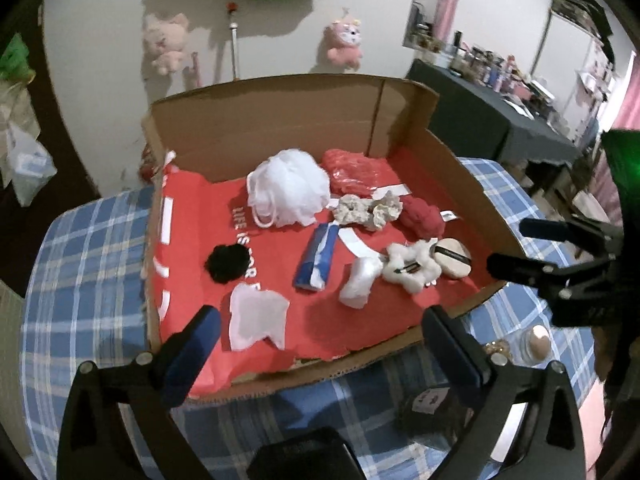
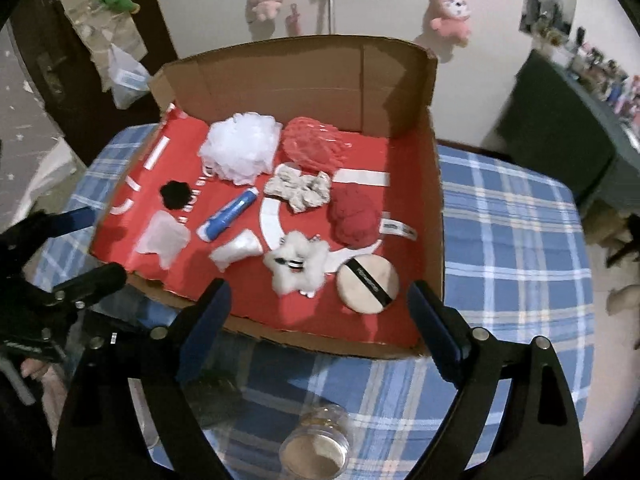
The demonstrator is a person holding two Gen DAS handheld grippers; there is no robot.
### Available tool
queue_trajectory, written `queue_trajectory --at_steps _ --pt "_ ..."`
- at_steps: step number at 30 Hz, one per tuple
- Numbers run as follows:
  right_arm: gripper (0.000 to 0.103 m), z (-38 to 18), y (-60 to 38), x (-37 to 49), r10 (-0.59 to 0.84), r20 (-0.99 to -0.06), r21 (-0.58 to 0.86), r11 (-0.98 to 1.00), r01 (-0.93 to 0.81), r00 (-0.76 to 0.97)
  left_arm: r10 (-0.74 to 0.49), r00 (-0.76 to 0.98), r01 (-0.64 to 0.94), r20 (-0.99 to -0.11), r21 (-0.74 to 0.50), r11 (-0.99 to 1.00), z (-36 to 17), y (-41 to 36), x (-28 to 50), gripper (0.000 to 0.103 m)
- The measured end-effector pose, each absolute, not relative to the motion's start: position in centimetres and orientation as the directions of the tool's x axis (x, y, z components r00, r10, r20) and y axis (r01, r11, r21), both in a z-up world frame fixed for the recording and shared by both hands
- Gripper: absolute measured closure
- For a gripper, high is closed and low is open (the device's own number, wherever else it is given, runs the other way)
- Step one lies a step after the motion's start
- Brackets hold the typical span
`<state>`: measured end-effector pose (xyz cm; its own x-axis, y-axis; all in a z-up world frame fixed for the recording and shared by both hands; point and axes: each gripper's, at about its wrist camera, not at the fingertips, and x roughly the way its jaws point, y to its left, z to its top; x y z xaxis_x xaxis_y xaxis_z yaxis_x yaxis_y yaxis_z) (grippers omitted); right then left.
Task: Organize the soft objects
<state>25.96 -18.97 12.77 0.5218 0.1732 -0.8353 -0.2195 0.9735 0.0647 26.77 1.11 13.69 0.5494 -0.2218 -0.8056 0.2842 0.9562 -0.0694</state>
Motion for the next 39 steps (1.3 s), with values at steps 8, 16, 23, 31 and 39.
queue_trajectory --at_steps 8,16,23,31,39 --pt "0.013 11.1 -18.1 25.4 0.141 -0.831 0.072 0.987 -0.147 0.539 -0.151 0.573 0.146 -0.805 -0.081 0.986 12.2 2.0 26.9 0.000" --pt "0.013 10.1 -18.0 25.8 0.128 -0.834 0.079 0.990 -0.113 0.536 -0.120 0.553 0.104 -0.825 -0.074 0.992 10.1 2.3 27.7 0.000" --pt "0.013 9.2 -18.3 26.5 0.131 -0.844 0.092 0.991 -0.100 0.520 -0.093 0.542 0.093 -0.835 -0.050 0.994 9.1 2.0 28.3 0.000" --pt "0.013 8.2 -18.2 26.9 0.135 -0.860 0.099 0.990 -0.098 0.493 -0.077 0.519 0.082 -0.851 -0.040 0.996 8.1 1.9 28.7 0.000" --pt "0.013 7.3 -18.1 27.1 0.133 -0.868 0.098 0.990 -0.096 0.478 -0.067 0.509 0.077 -0.858 -0.032 0.997 7.7 2.2 29.0 0.000"
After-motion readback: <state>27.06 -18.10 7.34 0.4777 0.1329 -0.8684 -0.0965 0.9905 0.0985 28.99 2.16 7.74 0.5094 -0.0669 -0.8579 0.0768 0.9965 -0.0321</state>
